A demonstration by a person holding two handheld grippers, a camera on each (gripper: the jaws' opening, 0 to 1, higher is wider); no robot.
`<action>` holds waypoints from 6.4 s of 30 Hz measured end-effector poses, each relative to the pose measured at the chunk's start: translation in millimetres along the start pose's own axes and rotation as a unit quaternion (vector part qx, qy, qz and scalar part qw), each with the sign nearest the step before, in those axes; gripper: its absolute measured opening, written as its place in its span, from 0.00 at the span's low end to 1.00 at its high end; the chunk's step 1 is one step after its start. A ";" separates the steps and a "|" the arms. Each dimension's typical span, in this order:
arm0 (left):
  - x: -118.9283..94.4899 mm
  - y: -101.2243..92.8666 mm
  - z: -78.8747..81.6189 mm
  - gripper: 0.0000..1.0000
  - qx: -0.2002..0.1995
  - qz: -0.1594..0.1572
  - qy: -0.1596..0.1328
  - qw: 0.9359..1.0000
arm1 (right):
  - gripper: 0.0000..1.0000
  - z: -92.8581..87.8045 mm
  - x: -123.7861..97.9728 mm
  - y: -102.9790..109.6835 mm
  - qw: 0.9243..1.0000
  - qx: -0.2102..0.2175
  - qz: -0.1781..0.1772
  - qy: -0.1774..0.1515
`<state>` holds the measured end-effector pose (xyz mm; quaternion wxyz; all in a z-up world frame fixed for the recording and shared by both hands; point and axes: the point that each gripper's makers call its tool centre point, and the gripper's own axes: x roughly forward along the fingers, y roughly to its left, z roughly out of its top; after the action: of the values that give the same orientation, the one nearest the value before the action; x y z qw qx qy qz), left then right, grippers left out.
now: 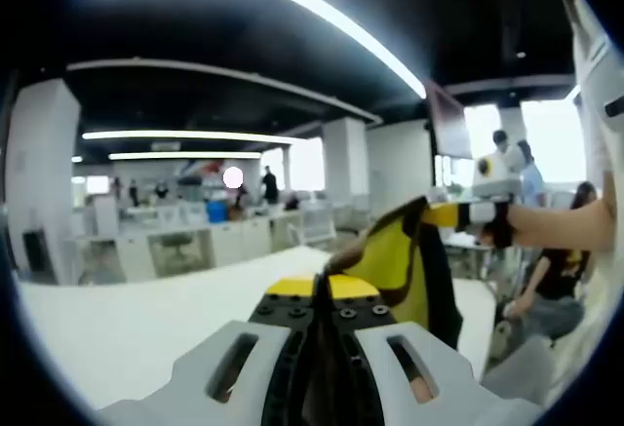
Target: Fold the garment on the visible template until the final outline fits inside the template.
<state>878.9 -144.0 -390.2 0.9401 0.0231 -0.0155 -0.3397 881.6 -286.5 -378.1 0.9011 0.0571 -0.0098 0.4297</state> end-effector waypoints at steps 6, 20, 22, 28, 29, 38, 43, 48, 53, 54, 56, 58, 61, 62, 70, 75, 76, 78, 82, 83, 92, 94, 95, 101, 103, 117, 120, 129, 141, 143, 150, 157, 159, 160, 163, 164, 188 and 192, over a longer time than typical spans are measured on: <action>14.4 8.7 -5.7 0.00 0.000 0.000 0.003 1.000 | 0.01 -6.6 9.8 -17.2 1.000 0.001 -0.004 0.001; 50.2 33.1 -39.0 0.00 -0.020 0.003 0.026 0.999 | 0.01 -36.9 34.7 -55.0 0.999 0.016 -0.019 0.025; 53.1 35.7 -43.9 0.00 -0.023 0.003 0.030 0.999 | 0.01 -44.4 38.3 -61.1 0.999 0.022 -0.022 0.032; 63.9 50.7 -64.9 0.00 -0.063 0.007 0.043 0.997 | 0.01 -63.9 48.7 -79.0 0.997 0.053 -0.017 0.052; 65.5 52.7 -67.2 0.00 -0.072 0.007 0.044 0.996 | 0.01 -65.4 49.5 -80.1 0.997 0.057 -0.017 0.053; 87.8 74.0 -98.8 0.00 -0.132 -0.002 0.066 0.989 | 0.01 -97.5 69.5 -105.3 0.983 0.161 -0.002 0.089; 100.5 84.9 -119.0 0.00 -0.179 -0.009 0.078 0.981 | 0.01 -112.8 80.6 -123.1 0.978 0.182 0.005 0.102; 112.1 96.2 -138.9 0.00 -0.200 -0.013 0.092 0.975 | 0.01 -136.9 88.3 -138.6 0.970 0.213 0.003 0.121; 127.8 105.1 -164.5 0.00 -0.215 -0.017 0.114 0.970 | 0.01 -160.5 96.5 -156.6 0.962 0.242 -0.007 0.128; 129.6 106.1 -167.8 0.00 -0.216 -0.016 0.117 0.969 | 0.01 -164.1 98.3 -159.6 0.961 0.246 -0.009 0.130; 136.7 112.6 -177.1 0.00 -0.218 -0.014 0.123 0.968 | 0.01 -174.4 101.3 -164.5 0.958 0.250 -0.014 0.137; 141.6 116.3 -183.8 0.00 -0.219 -0.013 0.127 0.967 | 0.01 -183.3 103.5 -165.2 0.957 0.253 -0.019 0.143; 147.5 119.7 -195.8 0.00 -0.220 -0.010 0.139 0.965 | 0.01 -198.9 107.4 -172.6 0.954 0.257 -0.027 0.152; 150.2 121.4 -201.1 0.00 -0.223 -0.009 0.144 0.964 | 0.01 -202.4 109.1 -174.7 0.953 0.260 -0.030 0.154; 169.3 134.9 -235.3 0.00 -0.228 -0.003 0.178 0.957 | 0.01 -227.6 122.6 -190.9 0.943 0.280 -0.044 0.174; 177.5 137.1 -258.3 0.00 -0.230 0.002 0.200 0.952 | 0.01 -251.0 126.4 -197.6 0.937 0.279 -0.060 0.201; 178.9 137.3 -261.7 0.00 -0.229 0.004 0.204 0.952 | 0.01 -255.1 127.4 -199.6 0.936 0.278 -0.063 0.204; 183.1 142.0 -271.3 0.00 -0.225 0.008 0.213 0.951 | 0.01 -264.6 129.9 -205.1 0.935 0.274 -0.069 0.213; 189.3 144.9 -281.3 0.00 -0.218 0.012 0.224 0.950 | 0.01 -277.8 134.7 -214.5 0.933 0.275 -0.078 0.220; 189.7 145.1 -282.3 0.00 -0.218 0.012 0.225 0.950 | 0.01 -279.5 136.0 -216.3 0.932 0.276 -0.080 0.219; 196.6 154.0 -304.0 0.00 -0.203 0.031 0.249 0.947 | 0.01 -303.4 150.4 -227.2 0.935 0.242 -0.088 0.245; 198.7 155.7 -309.9 0.00 -0.198 0.031 0.256 0.946 | 0.01 -309.5 153.6 -230.9 0.936 0.230 -0.091 0.251; 200.0 157.0 -313.2 0.00 -0.195 0.032 0.259 0.946 | 0.01 -312.9 155.1 -233.4 0.936 0.225 -0.094 0.253; 205.6 165.9 -329.9 0.00 -0.187 0.040 0.272 0.943 | 0.01 -330.8 158.7 -249.2 0.934 0.216 -0.112 0.262; 208.1 166.5 -335.6 0.00 -0.180 0.038 0.278 0.943 | 0.01 -336.2 160.0 -252.0 0.933 0.216 -0.119 0.263; 221.6 181.3 -375.4 0.00 -0.116 0.046 0.332 0.935 | 0.01 -363.9 169.8 -262.4 0.935 0.121 -0.141 0.301; 223.8 187.4 -382.0 0.00 -0.103 0.058 0.339 0.934 | 0.01 -368.4 173.0 -263.0 0.936 0.103 -0.142 0.306; 229.5 190.7 -378.1 0.00 -0.065 0.089 0.334 0.936 | 0.02 -366.8 182.0 -274.2 0.940 0.007 -0.152 0.306; 233.2 202.2 -357.9 0.03 -0.062 0.090 0.302 0.947 | 0.07 -351.7 192.8 -287.8 0.945 -0.047 -0.164 0.279; 233.9 201.5 -350.7 0.00 -0.041 0.092 0.292 0.951 | 0.07 -343.8 194.1 -290.1 0.947 -0.065 -0.166 0.268; 225.7 188.0 -328.8 0.00 -0.010 0.093 0.263 0.960 | 0.06 -322.2 194.1 -278.7 0.952 -0.121 -0.159 0.232; 227.6 181.2 -332.1 0.04 -0.007 0.081 0.263 0.961 | 0.06 -326.8 198.4 -272.6 0.955 -0.118 -0.143 0.233; 229.2 181.3 -332.8 0.04 -0.010 0.078 0.262 0.962 | 0.05 -327.3 198.0 -268.3 0.955 -0.117 -0.138 0.233; 229.8 177.6 -333.1 0.04 -0.010 0.071 0.261 0.963 | 0.05 -329.1 198.4 -265.8 0.955 -0.119 -0.135 0.235; 231.9 170.8 -336.8 0.03 -0.001 0.057 0.265 0.963 | 0.05 -335.9 197.6 -259.3 0.954 -0.122 -0.126 0.245; 233.4 168.4 -336.7 0.03 0.000 0.054 0.267 0.962 | 0.05 -338.4 197.6 -259.1 0.953 -0.120 -0.125 0.247; 251.1 181.8 -378.3 0.01 0.003 0.032 0.313 0.949 | 0.04 -376.9 199.7 -273.8 0.942 -0.095 -0.136 0.290; 250.3 181.7 -380.9 0.00 -0.003 0.034 0.317 0.948 | 0.03 -378.2 201.4 -275.9 0.943 -0.091 -0.136 0.290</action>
<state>1204.4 -151.9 -757.4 0.9077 0.1259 0.2833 -0.2828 1210.6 -260.8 -766.4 0.9162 -0.1512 0.2211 0.2980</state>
